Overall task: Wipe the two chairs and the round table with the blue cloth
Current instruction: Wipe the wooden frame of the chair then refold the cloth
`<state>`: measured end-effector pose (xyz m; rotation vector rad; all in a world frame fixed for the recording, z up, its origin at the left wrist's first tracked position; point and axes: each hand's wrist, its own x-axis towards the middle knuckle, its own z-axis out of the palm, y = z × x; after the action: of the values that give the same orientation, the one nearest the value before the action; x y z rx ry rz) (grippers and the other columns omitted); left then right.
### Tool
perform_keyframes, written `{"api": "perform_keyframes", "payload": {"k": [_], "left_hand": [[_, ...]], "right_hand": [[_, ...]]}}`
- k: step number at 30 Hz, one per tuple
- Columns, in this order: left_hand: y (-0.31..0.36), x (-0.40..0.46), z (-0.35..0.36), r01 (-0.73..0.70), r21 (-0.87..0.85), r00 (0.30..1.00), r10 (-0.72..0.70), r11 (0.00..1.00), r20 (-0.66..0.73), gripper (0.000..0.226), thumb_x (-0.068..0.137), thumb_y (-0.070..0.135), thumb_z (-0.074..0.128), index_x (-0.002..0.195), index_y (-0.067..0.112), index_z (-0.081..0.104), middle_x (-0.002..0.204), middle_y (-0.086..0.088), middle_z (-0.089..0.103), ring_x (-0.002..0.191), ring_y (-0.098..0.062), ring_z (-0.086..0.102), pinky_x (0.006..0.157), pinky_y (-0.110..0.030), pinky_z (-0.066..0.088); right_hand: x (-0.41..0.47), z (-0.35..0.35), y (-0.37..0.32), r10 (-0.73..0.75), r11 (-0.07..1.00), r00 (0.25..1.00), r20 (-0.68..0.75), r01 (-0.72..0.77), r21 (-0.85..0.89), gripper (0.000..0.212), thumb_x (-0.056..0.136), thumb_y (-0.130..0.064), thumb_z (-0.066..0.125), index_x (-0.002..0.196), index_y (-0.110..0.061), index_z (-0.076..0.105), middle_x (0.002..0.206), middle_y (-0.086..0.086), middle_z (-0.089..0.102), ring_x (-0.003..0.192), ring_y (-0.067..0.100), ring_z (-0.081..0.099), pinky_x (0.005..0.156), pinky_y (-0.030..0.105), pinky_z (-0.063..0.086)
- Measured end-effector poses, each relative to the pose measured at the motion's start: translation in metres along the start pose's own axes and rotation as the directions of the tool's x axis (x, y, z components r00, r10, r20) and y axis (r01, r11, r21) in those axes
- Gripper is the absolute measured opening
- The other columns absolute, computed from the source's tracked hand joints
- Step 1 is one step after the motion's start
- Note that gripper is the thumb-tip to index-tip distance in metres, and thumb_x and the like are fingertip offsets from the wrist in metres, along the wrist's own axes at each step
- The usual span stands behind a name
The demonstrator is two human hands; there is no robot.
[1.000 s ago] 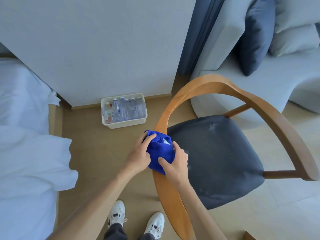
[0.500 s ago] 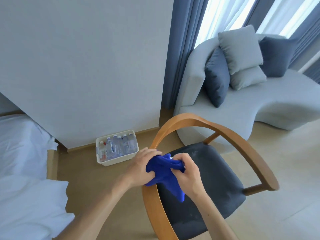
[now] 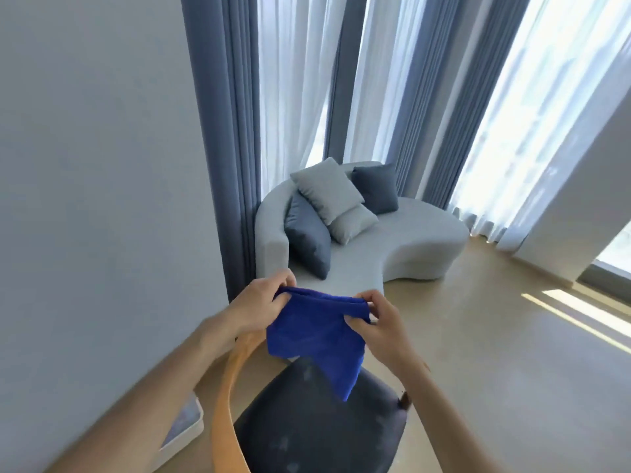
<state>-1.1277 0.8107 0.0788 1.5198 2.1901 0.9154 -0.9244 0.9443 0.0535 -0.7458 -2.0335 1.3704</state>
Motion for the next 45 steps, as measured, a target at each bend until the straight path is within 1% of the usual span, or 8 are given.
{"api": "perform_keyframes", "payload": {"k": [7, 15, 19, 23, 30, 35, 39, 45], "left_hand": [[0.043, 0.05, -0.03, -0.353, 0.169, 0.936, 0.348, 0.92, 0.062, 0.019, 0.1, 0.017, 0.048, 0.109, 0.016, 0.064, 0.1, -0.001, 0.066, 0.091, -0.015, 0.058, 0.081, -0.026, 0.046], [0.08, 0.072, -0.021, -0.564, 0.53, 0.792, 0.597, 0.633, 0.13, 0.033, 0.104, 0.02, 0.036, 0.131, 0.026, 0.054, 0.115, 0.0, 0.066, 0.101, -0.023, 0.063, 0.089, -0.037, 0.05], [0.109, 0.075, -0.016, -0.703, 0.302, 0.703, 0.692, 0.644, 0.163, 0.027, 0.101, 0.011, 0.043, 0.116, 0.015, 0.065, 0.104, -0.007, 0.066, 0.093, -0.029, 0.062, 0.084, -0.042, 0.048], [0.144, 0.069, -0.003, -0.776, 0.103, 0.625, 0.736, 0.622, 0.26, 0.025, 0.1, 0.008, 0.045, 0.111, 0.008, 0.068, 0.101, -0.01, 0.066, 0.089, -0.028, 0.061, 0.083, -0.037, 0.047], [0.154, 0.068, 0.005, -0.646, -0.176, 0.754, 0.657, 0.743, 0.005, 0.016, 0.094, 0.027, 0.058, 0.093, 0.031, 0.043, 0.076, 0.004, 0.067, 0.065, -0.004, 0.054, 0.061, -0.013, 0.041], [0.142, 0.061, 0.014, -0.485, -0.45, 0.856, 0.512, 0.75, -0.07, 0.019, 0.092, 0.029, 0.063, 0.09, 0.034, 0.045, 0.08, 0.005, 0.063, 0.074, -0.019, 0.065, 0.068, -0.031, 0.054], [0.118, 0.056, 0.025, -0.207, -0.649, 0.912, 0.385, 0.732, 0.143, 0.037, 0.081, 0.038, 0.07, 0.106, 0.022, 0.049, 0.101, -0.006, 0.063, 0.091, -0.023, 0.066, 0.078, -0.037, 0.057], [0.055, 0.041, 0.072, -0.197, -0.263, 0.816, 0.307, 0.944, 0.489, 0.029, 0.089, 0.022, 0.065, 0.117, 0.027, 0.061, 0.108, 0.007, 0.068, 0.096, -0.011, 0.065, 0.087, -0.03, 0.053]], "right_hand": [[-0.012, -0.026, -0.015, 0.009, 0.983, 0.971, -0.239, -0.052, -0.175, 0.014, 0.083, -0.008, 0.066, 0.087, -0.02, 0.059, 0.08, -0.005, 0.067, 0.076, 0.017, 0.062, 0.068, 0.027, 0.051], [-0.043, -0.039, -0.022, 0.067, 0.929, 0.937, -0.343, -0.184, -0.322, 0.009, 0.089, -0.023, 0.062, 0.089, -0.031, 0.059, 0.08, -0.006, 0.064, 0.066, 0.009, 0.063, 0.063, 0.037, 0.056], [-0.047, -0.05, -0.032, 0.101, 0.835, 0.958, -0.267, -0.227, -0.5, 0.02, 0.085, -0.025, 0.065, 0.105, -0.03, 0.06, 0.104, -0.015, 0.064, 0.098, 0.005, 0.058, 0.087, 0.032, 0.05], [-0.037, -0.054, -0.074, -0.059, 0.948, 0.971, -0.231, -0.018, -0.317, 0.048, 0.081, -0.018, 0.072, 0.121, -0.035, 0.052, 0.115, -0.022, 0.061, 0.108, -0.003, 0.055, 0.091, 0.019, 0.047], [-0.025, -0.061, -0.103, -0.161, 0.948, 0.948, -0.273, 0.072, -0.31, 0.015, 0.089, -0.018, 0.065, 0.102, -0.024, 0.066, 0.086, -0.012, 0.069, 0.082, 0.005, 0.063, 0.074, 0.025, 0.052], [-0.019, -0.061, -0.103, -0.204, 0.916, 0.941, -0.271, 0.086, -0.391, 0.008, 0.09, -0.02, 0.063, 0.095, -0.018, 0.069, 0.079, -0.006, 0.069, 0.073, 0.009, 0.062, 0.07, 0.031, 0.052], [-0.02, -0.064, -0.104, -0.204, 0.936, 0.901, -0.384, 0.064, -0.346, 0.008, 0.087, -0.014, 0.066, 0.082, -0.008, 0.065, 0.07, 0.003, 0.063, 0.065, 0.019, 0.056, 0.063, 0.04, 0.049], [-0.028, -0.079, -0.119, -0.203, 0.977, 0.848, -0.489, 0.141, -0.161, 0.011, 0.088, -0.008, 0.065, 0.087, -0.018, 0.067, 0.083, 0.007, 0.068, 0.077, 0.023, 0.063, 0.07, 0.039, 0.054]]}}
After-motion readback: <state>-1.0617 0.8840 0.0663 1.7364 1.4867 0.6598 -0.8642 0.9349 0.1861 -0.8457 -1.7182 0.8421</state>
